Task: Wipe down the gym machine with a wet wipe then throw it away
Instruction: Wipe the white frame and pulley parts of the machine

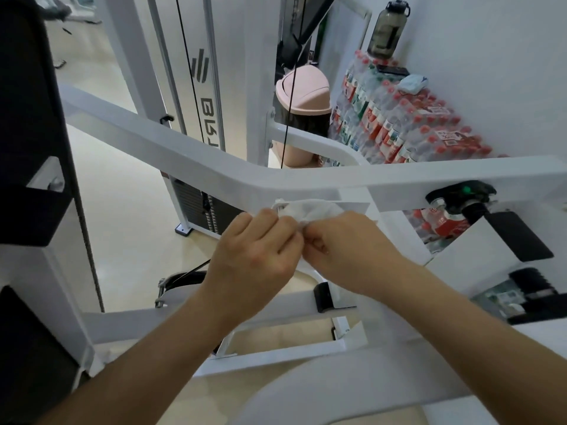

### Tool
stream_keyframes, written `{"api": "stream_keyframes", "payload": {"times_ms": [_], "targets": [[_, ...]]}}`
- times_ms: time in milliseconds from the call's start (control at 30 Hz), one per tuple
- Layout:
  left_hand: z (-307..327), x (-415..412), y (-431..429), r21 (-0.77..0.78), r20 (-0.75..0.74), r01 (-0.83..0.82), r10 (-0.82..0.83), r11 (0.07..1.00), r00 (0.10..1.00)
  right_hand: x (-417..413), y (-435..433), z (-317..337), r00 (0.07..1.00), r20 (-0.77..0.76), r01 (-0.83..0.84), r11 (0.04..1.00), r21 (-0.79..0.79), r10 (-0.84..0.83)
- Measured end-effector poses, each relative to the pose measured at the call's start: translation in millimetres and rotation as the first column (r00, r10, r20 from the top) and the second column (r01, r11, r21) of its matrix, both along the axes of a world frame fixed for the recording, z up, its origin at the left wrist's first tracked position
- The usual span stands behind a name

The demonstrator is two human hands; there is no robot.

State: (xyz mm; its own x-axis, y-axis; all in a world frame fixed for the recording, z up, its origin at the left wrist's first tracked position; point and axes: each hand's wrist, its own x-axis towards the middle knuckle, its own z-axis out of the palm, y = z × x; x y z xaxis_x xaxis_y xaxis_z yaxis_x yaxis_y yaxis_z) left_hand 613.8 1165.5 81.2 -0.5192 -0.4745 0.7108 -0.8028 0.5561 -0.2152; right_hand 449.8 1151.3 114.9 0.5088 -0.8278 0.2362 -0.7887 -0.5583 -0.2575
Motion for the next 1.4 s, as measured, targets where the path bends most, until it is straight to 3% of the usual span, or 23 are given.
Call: {"api": "stream_keyframes", "payload": {"times_ms": [100, 233, 367, 467, 600, 700, 767, 1034, 1201, 1301, 1401], "targets": [[-10, -4, 7, 0.081, 0.07, -0.002, -0.003, 0.997, 0.998, -9, 5, -4, 0.99, -0.098, 0.111, 0.992, 0.057, -0.105], [-17, -18, 6, 0.236, 0.021, -0.057, 0.053, 0.97, 0.998, -10, 8, 1, 0.959, -0.218, 0.175, 0.983, -0.061, -0.184], [-28, -4, 11, 0.494, -0.203, -0.007, 0.123, 0.869, 0.972, 21, 13, 3, 0.932, -0.331, 0.167, 0.986, 0.024, -0.15], [-36, -2, 12, 0.586, -0.196, 0.005, 0.135, 0.811, 0.971, 14, 15, 8, 0.899, -0.404, 0.237, 0.964, 0.119, -0.171], [-37, -14, 14, 0.619, -0.196, -0.018, 0.177, 0.785, 0.964, 12, 16, -11, 0.862, -0.505, 0.206, 0.937, 0.281, -0.038], [-44, -3, 20, 0.651, -0.205, 0.031, 0.136, 0.759, 0.969, 22, 9, -38, 0.906, -0.419, 0.168, 0.863, 0.476, 0.055], [-43, 5, 21, 0.652, -0.196, 0.023, 0.139, 0.758, 0.971, 29, 5, -48, 0.931, -0.363, 0.174, 0.839, 0.516, 0.03], [-46, 9, 21, 0.73, -0.306, 0.062, 0.245, 0.681, 0.92, 15, 15, -17, 0.976, -0.174, 0.177, 0.948, 0.264, -0.134], [-38, 2, 13, 0.782, -0.286, 0.143, 0.147, 0.606, 0.947, 27, 1, -3, 0.967, -0.181, 0.23, 0.913, 0.336, -0.177], [-39, 7, 9, 0.807, -0.357, 0.146, 0.276, 0.572, 0.893, 38, -2, -5, 0.976, -0.156, 0.2, 0.91, 0.364, -0.152], [-40, 10, 8, 0.814, -0.442, 0.191, 0.371, 0.549, 0.816, 23, 2, -1, 0.974, -0.01, 0.208, 0.876, 0.434, -0.226]]}}
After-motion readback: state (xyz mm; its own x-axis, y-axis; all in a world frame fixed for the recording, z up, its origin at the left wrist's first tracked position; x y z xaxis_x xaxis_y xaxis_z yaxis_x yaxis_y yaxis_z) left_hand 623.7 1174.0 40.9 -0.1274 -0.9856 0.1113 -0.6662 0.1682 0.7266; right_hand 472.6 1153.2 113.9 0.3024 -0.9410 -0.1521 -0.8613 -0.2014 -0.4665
